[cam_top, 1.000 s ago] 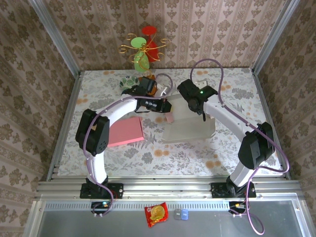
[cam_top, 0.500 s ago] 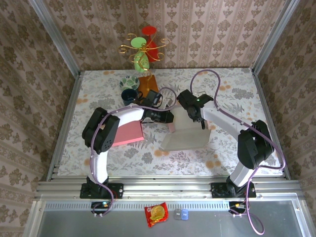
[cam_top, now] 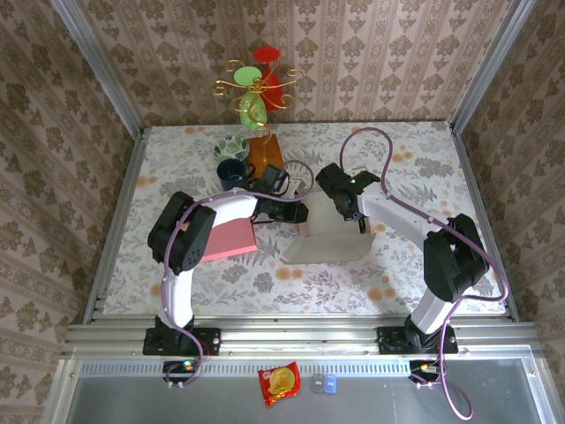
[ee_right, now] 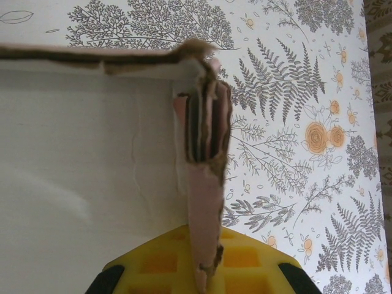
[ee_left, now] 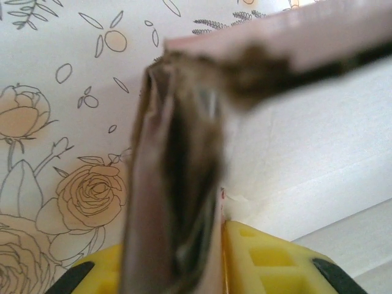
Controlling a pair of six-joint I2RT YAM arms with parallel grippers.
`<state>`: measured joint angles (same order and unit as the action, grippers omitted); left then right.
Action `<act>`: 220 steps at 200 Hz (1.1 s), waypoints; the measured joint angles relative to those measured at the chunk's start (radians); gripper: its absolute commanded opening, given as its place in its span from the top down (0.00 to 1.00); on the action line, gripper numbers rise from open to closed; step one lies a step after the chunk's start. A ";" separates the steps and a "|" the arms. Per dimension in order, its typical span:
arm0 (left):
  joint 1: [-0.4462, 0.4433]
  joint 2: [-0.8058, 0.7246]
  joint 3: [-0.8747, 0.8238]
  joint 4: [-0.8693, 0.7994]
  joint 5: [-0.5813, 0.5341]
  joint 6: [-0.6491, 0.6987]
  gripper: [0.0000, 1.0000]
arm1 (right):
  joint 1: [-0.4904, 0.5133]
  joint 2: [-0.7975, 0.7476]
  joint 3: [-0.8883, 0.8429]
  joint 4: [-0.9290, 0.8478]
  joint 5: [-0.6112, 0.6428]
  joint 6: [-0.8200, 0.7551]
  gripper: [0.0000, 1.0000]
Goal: Fold the paper box
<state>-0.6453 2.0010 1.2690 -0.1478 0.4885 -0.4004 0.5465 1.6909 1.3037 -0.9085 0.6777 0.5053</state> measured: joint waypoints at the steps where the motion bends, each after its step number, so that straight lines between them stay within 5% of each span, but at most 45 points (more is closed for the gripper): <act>1: 0.000 0.000 0.000 0.000 0.000 0.000 0.78 | 0.000 0.000 0.000 0.000 0.000 0.000 1.00; 80: -0.005 -0.001 0.000 0.006 -0.023 -0.005 0.88 | 0.008 0.000 0.000 0.013 -0.006 0.000 1.00; 133: -0.048 -0.015 0.016 -0.049 -0.183 -0.055 0.78 | 0.011 0.017 0.000 0.012 -0.005 0.019 1.00; 198: -0.048 -0.033 0.015 -0.077 -0.252 -0.079 0.77 | 0.018 0.024 0.000 0.017 -0.010 0.023 1.00; 220: -0.048 -0.035 0.014 -0.076 -0.254 -0.079 0.87 | 0.020 0.024 0.000 0.020 -0.010 0.023 1.00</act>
<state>-0.6933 1.9659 1.2827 -0.2234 0.2344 -0.4797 0.5667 1.7145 1.3037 -0.8883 0.6674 0.5282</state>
